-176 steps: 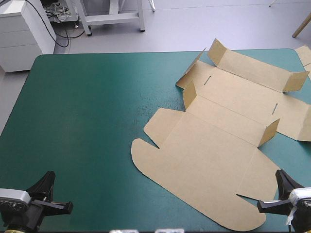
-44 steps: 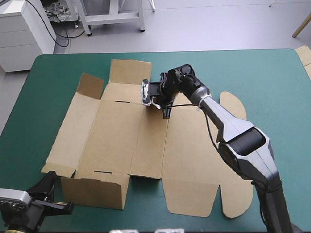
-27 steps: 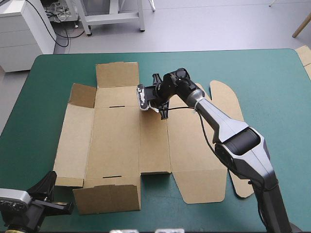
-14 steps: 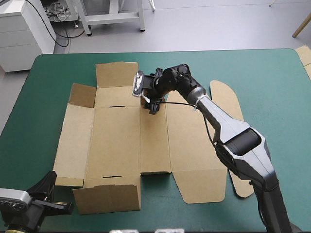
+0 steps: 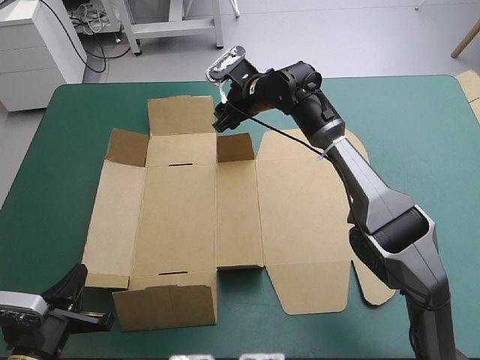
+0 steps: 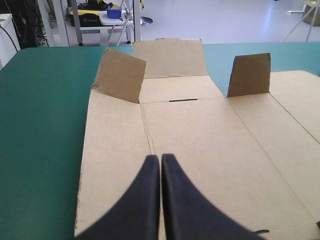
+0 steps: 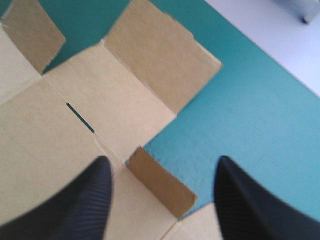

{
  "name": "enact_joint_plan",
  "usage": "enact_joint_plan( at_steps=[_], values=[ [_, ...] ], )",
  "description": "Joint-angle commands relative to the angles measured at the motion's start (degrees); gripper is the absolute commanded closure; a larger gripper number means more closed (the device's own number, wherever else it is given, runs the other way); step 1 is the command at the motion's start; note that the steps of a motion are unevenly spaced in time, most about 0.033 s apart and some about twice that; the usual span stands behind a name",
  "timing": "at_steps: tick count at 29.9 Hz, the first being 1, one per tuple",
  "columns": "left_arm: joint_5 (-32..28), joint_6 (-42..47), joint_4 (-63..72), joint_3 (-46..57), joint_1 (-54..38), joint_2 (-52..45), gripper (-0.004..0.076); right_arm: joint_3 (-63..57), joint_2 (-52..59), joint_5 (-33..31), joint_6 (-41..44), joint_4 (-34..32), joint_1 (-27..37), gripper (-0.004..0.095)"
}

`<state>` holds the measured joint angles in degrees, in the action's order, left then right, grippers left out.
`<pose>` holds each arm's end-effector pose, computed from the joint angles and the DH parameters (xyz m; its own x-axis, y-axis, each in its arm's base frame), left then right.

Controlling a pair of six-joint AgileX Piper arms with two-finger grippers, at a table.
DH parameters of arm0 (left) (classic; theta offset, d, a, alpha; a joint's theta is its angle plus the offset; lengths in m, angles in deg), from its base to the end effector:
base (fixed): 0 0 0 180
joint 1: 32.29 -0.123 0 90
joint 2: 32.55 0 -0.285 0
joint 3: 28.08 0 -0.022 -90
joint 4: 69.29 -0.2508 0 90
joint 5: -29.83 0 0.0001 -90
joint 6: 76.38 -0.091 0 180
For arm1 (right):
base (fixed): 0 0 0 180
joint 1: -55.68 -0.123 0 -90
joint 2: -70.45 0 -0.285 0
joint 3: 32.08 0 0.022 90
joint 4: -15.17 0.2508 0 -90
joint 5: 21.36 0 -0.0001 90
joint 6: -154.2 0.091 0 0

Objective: Fold the box

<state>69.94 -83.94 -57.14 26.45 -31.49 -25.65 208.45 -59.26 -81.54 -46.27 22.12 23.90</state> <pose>0.0151 -0.0126 0.2794 -0.1936 -0.0283 -0.9807 0.1410 0.9884 -0.0563 0.4020 0.2603 0.3947 -0.3402 -0.5528 -0.7607 -0.7240 0.6702 -0.1632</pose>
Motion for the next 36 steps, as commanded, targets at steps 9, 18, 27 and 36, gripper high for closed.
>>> enact_joint_plan(
  at_steps=[9, 18, 27, 36],
  values=[
    [-4.6, 0.1, 0.7, -1.2, 0.0, -0.7, 0.0701, -0.6, 8.0, -6.9, 19.7, -14.3, 1.4, 0.0908],
    [-4.6, 0.3, 0.7, -1.2, 0.0, -0.7, 0.0244, -26.2, 23.3, -3.9, 18.8, -14.9, 1.4, 0.0929],
    [-6.2, 0.2, 0.8, -0.2, 0.0, -0.7, 0.0156, -61.1, 46.0, 12.8, 27.0, -17.2, 1.4, 0.0929],
    [-7.8, 0.2, -4.5, -1.9, 0.0, 1.0, 0.0157, -84.8, 65.4, 22.5, 28.9, -17.3, 1.4, 0.0929]
  ],
)
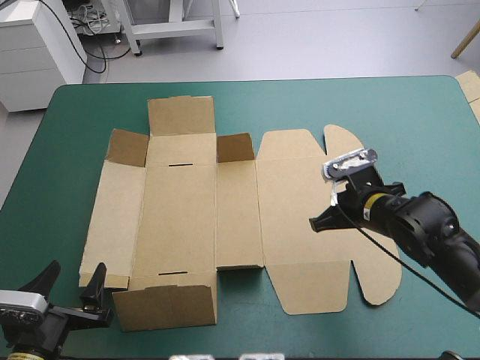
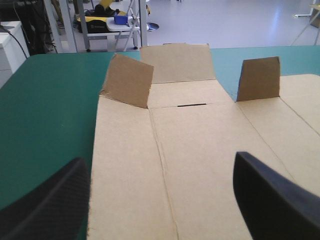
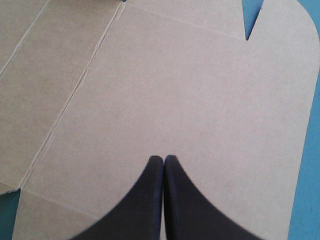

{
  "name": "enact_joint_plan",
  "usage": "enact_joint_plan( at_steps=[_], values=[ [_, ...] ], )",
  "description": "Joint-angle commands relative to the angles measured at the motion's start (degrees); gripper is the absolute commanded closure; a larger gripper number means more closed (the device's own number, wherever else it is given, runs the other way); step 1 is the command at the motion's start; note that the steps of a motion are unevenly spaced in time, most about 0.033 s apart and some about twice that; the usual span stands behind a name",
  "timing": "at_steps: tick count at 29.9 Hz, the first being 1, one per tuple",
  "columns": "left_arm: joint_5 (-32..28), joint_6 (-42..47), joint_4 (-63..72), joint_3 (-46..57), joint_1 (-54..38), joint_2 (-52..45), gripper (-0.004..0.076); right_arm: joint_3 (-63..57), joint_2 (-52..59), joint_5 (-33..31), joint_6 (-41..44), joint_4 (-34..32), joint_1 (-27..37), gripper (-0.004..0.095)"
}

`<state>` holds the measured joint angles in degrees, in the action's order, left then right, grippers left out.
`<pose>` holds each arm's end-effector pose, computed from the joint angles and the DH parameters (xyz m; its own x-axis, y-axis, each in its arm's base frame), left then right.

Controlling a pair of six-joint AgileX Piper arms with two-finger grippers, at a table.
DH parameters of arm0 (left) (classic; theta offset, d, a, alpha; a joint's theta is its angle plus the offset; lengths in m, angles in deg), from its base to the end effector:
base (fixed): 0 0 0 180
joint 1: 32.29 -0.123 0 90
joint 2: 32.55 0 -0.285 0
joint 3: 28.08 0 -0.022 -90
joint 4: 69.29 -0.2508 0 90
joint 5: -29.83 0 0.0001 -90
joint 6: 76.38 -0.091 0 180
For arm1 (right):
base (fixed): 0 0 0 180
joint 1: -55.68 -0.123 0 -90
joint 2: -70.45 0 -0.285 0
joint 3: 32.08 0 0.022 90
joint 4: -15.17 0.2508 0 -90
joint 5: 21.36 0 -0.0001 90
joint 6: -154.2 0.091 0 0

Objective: Fold the box

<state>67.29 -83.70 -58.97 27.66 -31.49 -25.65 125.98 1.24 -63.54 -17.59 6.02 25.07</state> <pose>0.0187 -0.0102 0.2768 -0.1695 -0.0133 -0.9854 0.1186 0.9924 -0.0338 0.1910 0.1017 0.3447 -0.5972 -0.3250 -0.7333 -0.4245 0.9037 -0.0548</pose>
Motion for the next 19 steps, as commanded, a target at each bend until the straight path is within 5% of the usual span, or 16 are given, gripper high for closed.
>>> enact_joint_plan(
  at_steps=[1, 19],
  values=[
    [-5.1, 0.0, -3.6, -4.1, 0.0, 1.9, 0.0157, -3.4, 6.1, 4.5, 0.2, -1.1, 0.3, 0.0929],
    [14.4, 0.3, -15.3, -36.7, 0.0, 46.1, 0.0157, -21.7, 25.9, 4.4, 5.0, -0.7, 0.3, 0.0929]
  ],
)
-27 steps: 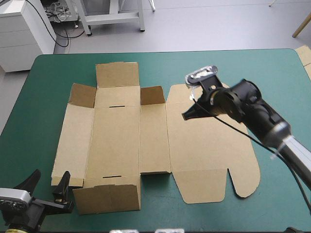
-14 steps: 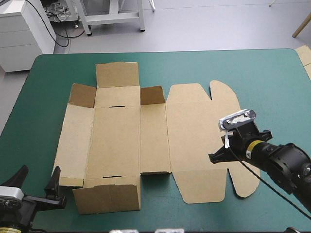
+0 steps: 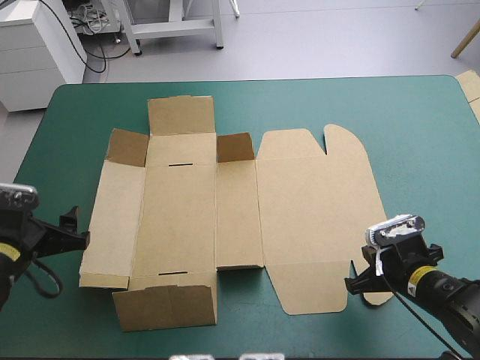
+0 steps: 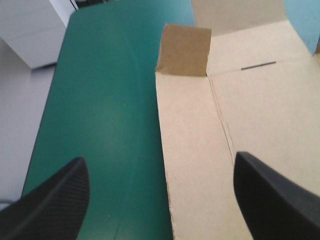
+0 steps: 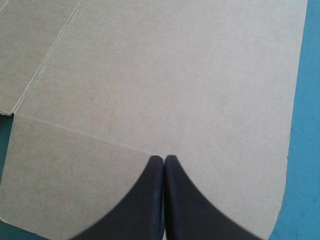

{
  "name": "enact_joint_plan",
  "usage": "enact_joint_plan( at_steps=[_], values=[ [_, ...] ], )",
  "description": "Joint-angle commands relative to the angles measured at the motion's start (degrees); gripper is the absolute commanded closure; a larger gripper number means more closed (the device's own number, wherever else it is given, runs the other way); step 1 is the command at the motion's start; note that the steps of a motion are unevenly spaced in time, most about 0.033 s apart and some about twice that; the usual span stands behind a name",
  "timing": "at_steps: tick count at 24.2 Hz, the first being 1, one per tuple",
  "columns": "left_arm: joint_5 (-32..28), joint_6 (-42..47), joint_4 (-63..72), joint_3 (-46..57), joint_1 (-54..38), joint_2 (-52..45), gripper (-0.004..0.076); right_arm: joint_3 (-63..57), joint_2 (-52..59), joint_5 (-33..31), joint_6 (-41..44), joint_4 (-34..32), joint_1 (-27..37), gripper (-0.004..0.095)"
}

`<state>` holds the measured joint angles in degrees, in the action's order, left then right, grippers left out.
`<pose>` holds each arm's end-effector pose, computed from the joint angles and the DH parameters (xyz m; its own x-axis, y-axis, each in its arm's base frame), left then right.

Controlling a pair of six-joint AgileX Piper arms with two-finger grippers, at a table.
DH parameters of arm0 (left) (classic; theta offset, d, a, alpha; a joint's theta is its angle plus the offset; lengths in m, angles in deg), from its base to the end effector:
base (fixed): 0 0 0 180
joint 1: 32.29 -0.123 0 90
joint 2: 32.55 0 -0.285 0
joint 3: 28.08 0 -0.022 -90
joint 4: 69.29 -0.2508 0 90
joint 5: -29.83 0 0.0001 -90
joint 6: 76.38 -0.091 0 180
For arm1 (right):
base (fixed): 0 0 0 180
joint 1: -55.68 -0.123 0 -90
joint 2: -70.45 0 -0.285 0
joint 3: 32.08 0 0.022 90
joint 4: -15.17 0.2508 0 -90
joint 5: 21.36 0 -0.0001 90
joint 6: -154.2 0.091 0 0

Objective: Fold the box

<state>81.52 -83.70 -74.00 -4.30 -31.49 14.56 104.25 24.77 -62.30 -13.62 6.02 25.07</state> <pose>0.1124 0.0043 0.3858 -0.5357 0.1850 -0.8239 0.0557 0.9813 0.1841 0.1088 0.0533 0.2936 -0.5901 -0.2435 -0.7698 -0.3853 0.9228 0.0035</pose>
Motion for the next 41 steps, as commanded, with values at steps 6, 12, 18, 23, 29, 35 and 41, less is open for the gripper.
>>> enact_joint_plan(
  at_steps=[6, 12, 18, 23, 29, 35, 41],
  values=[
    [2.8, 2.3, 0.0, -10.0, -2.3, 17.3, 0.0218, -3.9, 9.3, 3.1, 1.0, -1.0, 0.3, 0.0929],
    [5.4, -6.8, 18.1, -9.9, -23.0, 26.3, 0.0244, -7.4, 15.9, 3.7, 3.4, -0.5, 0.3, 0.0928],
    [18.7, -19.4, 35.5, -9.9, -38.1, 41.0, 0.0244, -8.3, 17.9, 5.2, 2.8, -1.2, 0.3, 0.0928],
    [21.1, -22.3, 36.0, -6.3, -35.3, 45.2, 0.0244, -8.3, 17.9, 5.5, 2.7, -1.2, 0.3, 0.0928],
    [21.8, -22.3, 35.3, 0.6, -32.0, 45.2, 0.0244, -8.3, 17.9, 5.7, 2.7, -1.2, 0.3, 0.0928],
    [21.7, -23.5, 37.0, 2.7, -31.8, 45.1, 0.0258, -8.3, 17.9, 5.7, 2.3, -1.5, 0.3, 0.0928],
    [21.7, -25.4, 36.9, 2.6, -31.8, 43.9, 0.0617, -8.3, 17.9, 5.7, 0.8, -1.5, 0.3, 0.0928]
  ],
)
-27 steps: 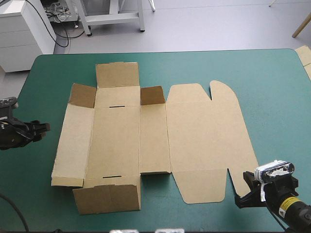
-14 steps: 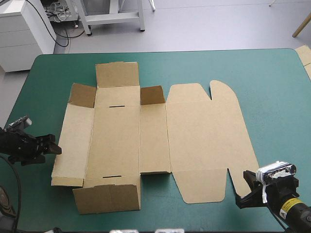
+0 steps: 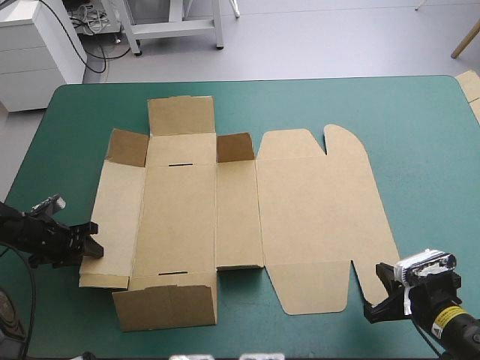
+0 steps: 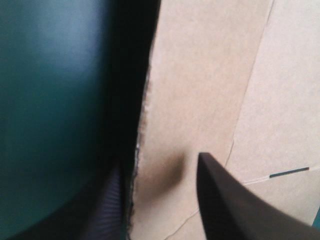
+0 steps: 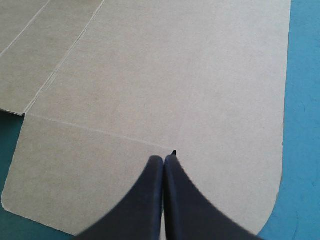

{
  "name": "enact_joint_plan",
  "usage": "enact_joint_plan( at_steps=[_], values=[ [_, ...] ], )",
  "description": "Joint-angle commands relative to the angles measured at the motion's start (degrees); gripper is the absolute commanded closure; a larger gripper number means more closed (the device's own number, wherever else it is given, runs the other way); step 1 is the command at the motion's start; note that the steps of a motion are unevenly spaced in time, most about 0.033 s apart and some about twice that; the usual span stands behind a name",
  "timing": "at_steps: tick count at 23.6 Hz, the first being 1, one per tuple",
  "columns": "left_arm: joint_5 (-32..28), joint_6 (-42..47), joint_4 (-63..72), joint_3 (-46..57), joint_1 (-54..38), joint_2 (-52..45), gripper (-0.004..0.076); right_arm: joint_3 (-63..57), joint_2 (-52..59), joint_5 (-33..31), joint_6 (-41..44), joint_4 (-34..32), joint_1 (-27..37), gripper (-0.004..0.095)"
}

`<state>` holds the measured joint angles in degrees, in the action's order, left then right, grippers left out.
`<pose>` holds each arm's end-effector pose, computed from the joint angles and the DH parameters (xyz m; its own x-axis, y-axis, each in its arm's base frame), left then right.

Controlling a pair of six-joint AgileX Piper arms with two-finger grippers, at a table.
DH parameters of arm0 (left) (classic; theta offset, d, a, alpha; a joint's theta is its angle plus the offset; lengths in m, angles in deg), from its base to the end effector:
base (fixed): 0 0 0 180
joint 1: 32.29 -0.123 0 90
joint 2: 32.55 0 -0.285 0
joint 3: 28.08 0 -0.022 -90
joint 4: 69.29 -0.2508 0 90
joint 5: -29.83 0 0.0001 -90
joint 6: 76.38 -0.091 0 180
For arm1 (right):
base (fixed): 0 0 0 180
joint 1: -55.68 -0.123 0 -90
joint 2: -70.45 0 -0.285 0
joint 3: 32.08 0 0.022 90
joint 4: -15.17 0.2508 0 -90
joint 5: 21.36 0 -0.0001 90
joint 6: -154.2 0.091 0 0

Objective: Fold the box

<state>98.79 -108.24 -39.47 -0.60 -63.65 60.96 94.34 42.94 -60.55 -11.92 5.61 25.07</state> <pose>0.2216 0.0856 0.2172 -0.9714 -0.2333 -0.0436 -0.1853 0.8604 -0.4748 0.0651 0.0274 0.2700 -0.4742 -0.1509 -0.8674 -0.3772 0.9250 0.0453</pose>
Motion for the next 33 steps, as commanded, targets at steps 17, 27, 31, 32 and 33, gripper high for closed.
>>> enact_joint_plan(
  at_steps=[17, 27, 31, 32, 33],
  values=[
    [4.6, 3.6, -4.5, -5.0, 11.8, -7.4, 0.0731, 1.6, -0.3, 3.3, -0.9, -2.2, 0.3, 0.0928],
    [4.5, 4.5, -3.5, -11.6, 15.6, -7.5, 0.0489, 1.5, -0.3, 3.3, -0.9, -1.5, 0.3, 0.0928],
    [4.5, 6.0, -3.5, -11.6, 15.6, -7.5, 0.0189, 1.5, -0.3, 3.3, -0.9, -1.5, 0.3, 0.0928],
    [4.5, 6.6, -3.5, -11.9, 15.6, -7.5, 0.0146, 1.5, -0.3, 3.3, -0.9, -1.5, 0.3, 0.0928],
    [4.5, 6.9, -3.5, -12.6, 15.6, -7.5, 0.012, 1.5, -0.3, 3.3, -0.9, -1.5, 0.3, 0.0928]
  ],
)
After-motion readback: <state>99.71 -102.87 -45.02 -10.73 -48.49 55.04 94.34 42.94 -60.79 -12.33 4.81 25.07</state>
